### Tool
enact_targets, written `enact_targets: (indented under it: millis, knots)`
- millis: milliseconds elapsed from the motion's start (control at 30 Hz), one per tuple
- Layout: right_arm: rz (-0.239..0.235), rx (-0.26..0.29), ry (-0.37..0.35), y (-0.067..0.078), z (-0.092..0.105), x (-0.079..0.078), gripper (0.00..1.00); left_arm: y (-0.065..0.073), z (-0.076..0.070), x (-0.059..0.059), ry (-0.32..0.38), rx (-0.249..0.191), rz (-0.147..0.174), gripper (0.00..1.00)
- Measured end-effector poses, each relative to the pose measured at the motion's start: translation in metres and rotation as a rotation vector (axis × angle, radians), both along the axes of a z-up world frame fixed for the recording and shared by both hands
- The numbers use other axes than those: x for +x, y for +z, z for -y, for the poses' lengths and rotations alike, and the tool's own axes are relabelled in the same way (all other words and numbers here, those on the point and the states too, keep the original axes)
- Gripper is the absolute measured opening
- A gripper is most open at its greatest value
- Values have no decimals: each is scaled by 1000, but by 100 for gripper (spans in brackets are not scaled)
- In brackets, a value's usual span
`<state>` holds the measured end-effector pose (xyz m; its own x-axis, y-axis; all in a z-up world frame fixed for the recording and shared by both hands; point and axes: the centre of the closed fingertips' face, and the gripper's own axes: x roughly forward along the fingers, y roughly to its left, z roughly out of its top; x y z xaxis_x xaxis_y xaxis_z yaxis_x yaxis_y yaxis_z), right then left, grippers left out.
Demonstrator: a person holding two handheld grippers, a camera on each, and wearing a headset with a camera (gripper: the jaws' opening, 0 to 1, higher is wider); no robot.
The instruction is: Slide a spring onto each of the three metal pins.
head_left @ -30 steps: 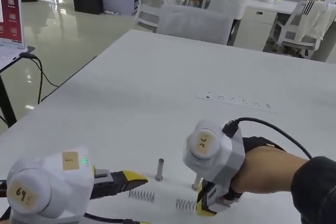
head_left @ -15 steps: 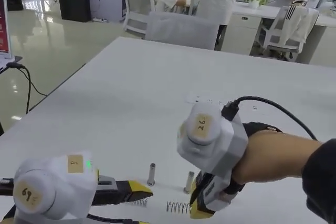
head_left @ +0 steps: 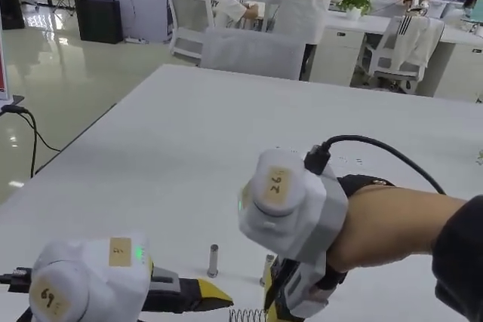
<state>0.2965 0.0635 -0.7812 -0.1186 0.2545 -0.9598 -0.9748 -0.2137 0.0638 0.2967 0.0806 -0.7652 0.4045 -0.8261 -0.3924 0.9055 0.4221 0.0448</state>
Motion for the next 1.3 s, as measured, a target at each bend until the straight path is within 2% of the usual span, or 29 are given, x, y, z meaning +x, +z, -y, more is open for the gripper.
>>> enact_targets:
  millis: [333,500,967,1300]
  knots:
    - [-5,-14,29,3,0,-8,8,0,4,-4,-26,29,21,4]
    - [5,-8,38,9,0,-8,8,-1,5,-5,-28,52,30,3]
    - [58,53,69,35,-16,-10,7,0,3,-3,-13,49,37,3]
    - [89,92,93,48,-31,-12,7,6,2,-1,-4,20,54,2]
